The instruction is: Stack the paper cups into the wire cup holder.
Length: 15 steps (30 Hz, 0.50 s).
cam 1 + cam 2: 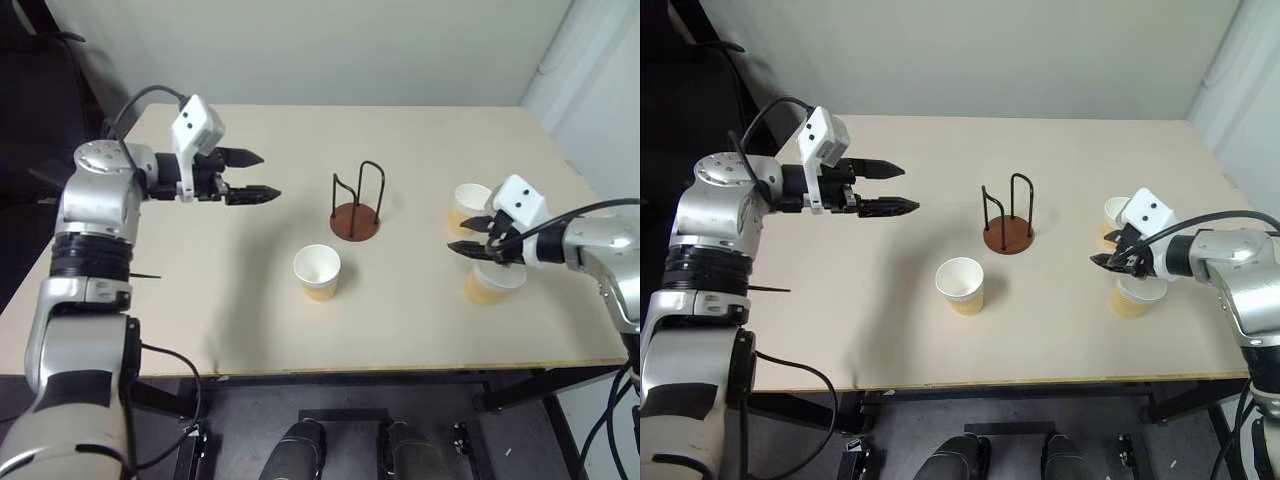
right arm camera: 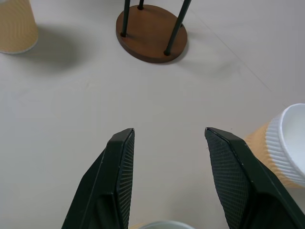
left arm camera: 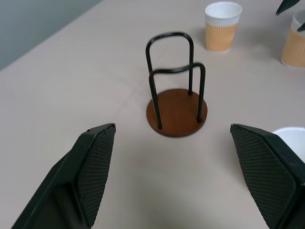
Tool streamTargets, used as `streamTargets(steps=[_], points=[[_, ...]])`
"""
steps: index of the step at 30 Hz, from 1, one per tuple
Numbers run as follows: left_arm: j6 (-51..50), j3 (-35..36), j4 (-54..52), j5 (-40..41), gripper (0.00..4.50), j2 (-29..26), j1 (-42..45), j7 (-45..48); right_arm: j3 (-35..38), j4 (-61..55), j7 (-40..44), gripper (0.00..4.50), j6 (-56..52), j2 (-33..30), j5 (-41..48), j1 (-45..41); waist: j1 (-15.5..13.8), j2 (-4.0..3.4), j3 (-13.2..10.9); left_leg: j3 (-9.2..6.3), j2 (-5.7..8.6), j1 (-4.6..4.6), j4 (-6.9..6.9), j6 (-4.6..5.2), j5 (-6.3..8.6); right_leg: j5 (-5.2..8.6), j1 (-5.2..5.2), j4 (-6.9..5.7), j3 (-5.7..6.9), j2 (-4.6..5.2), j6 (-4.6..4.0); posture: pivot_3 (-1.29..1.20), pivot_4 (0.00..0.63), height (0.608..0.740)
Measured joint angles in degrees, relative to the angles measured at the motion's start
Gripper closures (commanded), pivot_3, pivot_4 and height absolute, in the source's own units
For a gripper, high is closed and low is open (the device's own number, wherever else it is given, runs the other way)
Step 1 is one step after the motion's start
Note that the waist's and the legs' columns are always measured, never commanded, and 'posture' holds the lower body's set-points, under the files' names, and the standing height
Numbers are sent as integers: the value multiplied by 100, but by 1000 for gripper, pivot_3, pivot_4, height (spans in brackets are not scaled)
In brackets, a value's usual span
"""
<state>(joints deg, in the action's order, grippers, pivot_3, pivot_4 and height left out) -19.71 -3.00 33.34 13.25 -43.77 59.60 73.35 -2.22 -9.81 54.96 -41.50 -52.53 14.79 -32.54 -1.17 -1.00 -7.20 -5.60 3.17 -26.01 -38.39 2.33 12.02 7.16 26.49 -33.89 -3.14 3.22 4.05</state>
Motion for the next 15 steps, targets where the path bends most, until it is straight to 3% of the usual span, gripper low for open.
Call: streamTargets(steps=[9, 15], points=[[147, -1, 100, -10, 371, 163, -4, 55, 126, -43, 32, 2168, -4, -217, 34, 14, -18, 0, 0, 0, 0, -1, -1, 1, -3, 0, -1, -1, 0, 1, 0, 0, 150, 740], [345, -118, 469, -42, 371, 420, 294, 460, 590, -458, -162, 2168, -379, -67, 420, 166, -18, 3, -2, 2, -1, -2, -1, 1, -4, 1, 1, -1, 1, -1, 2, 0, 150, 740]])
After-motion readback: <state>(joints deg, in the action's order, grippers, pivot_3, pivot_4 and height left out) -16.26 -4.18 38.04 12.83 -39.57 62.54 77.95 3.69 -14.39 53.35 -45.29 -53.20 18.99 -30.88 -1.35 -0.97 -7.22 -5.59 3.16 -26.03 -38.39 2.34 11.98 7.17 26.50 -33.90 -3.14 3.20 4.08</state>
